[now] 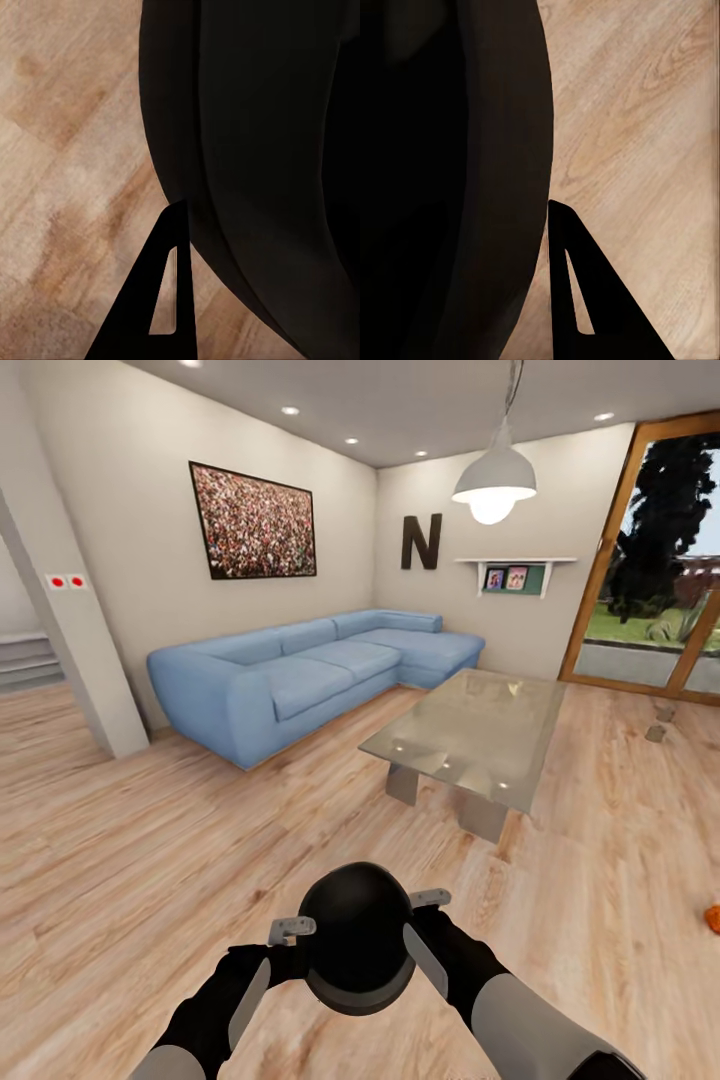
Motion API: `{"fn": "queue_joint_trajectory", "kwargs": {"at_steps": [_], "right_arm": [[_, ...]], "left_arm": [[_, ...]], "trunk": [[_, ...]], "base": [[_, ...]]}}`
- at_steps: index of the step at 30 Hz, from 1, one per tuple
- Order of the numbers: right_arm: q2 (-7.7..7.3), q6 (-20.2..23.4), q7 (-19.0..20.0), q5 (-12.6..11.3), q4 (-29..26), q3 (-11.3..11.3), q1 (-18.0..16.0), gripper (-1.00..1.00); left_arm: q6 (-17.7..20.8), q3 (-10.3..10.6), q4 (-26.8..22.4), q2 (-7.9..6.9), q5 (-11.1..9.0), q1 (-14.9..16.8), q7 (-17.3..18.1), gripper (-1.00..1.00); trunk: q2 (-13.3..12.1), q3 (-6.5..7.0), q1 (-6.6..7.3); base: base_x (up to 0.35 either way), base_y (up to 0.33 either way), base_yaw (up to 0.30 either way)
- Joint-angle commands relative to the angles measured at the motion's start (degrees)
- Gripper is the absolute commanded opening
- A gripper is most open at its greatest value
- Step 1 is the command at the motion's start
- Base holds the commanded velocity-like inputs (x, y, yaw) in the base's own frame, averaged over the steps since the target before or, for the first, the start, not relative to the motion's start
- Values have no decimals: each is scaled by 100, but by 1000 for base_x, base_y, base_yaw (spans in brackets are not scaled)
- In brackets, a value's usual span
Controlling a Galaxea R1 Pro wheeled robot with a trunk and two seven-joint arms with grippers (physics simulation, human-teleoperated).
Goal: Place each of the two pumpkins and all three candles from the living room inside a cabinet in the living room (use any cabinet), then make sure every cabinet is closed, and position the cauldron so it is next to a table in the living room.
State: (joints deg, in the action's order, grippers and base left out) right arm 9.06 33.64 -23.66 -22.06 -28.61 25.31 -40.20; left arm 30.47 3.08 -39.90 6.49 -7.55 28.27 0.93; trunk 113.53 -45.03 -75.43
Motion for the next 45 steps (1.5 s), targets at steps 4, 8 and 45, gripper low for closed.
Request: {"fn": "queue_joint_trajectory", "kwargs": {"at_steps": [4,8,45], "right_arm": [[79,-50,114,-150,-117,97,-5,-100],[79,-50,115,-150,-118,97,-5,-100],[79,-122,122,-151,-118,97,-5,-100]], "left_arm": [[38,17,-1,1,-229,3,13,-100],[38,17,-2,1,-229,3,13,-100],[38,17,-1,1,-229,3,14,-100]], "trunk": [[3,14,1],[3,33,1],[3,209,1]], "base": [[0,1,-256],[0,14,-256],[110,211,-256]]}}
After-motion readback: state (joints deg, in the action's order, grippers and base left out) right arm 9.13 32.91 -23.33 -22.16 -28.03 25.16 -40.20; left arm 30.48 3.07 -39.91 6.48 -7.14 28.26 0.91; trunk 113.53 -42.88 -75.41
